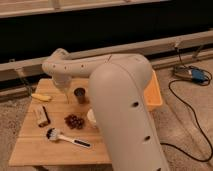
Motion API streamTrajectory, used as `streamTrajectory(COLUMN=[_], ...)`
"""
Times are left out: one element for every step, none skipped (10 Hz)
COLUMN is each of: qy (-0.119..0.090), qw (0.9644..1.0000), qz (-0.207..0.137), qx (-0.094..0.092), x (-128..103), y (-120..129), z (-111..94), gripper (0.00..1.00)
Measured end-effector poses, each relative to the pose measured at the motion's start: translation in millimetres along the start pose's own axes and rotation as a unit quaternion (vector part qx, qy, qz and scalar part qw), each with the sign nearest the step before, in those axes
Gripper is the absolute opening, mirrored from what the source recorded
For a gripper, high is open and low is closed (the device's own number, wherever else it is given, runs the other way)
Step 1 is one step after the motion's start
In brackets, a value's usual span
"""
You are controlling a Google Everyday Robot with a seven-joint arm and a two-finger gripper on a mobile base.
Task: Place fork in paper cup
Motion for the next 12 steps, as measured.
streamTrajectory(qy=[-0.001,-0.002,-0.002,-0.002,0.001,0.003,0.007,0.013,0.021,0.027,0.035,0.044], qw=[1.0,1.0,1.0,0.9999,0.9999,0.9997,0.9995,0.9992,0.9987,0.9983,0.9976,0.997], qz=[-0.002,-0.001,0.003,0.006,0.011,0.017,0.025,0.034,0.042,0.049,0.057,0.062], qx=[0.001,0.003,0.007,0.009,0.012,0.015,0.017,0.017,0.018,0.018,0.018,0.015], x=[9,19,31,43,57,73,89,105,122,135,149,162], y=[-3,-9,-17,-23,-29,-36,-42,-46,-49,-52,-56,-58], z=[-17,-31,-42,-53,-62,-71,-76,-82,-88,-94,-103,-114], gripper=[0.0,0.0,0.0,0.0,0.0,0.0,0.0,0.0,0.0,0.0,0.0,0.0])
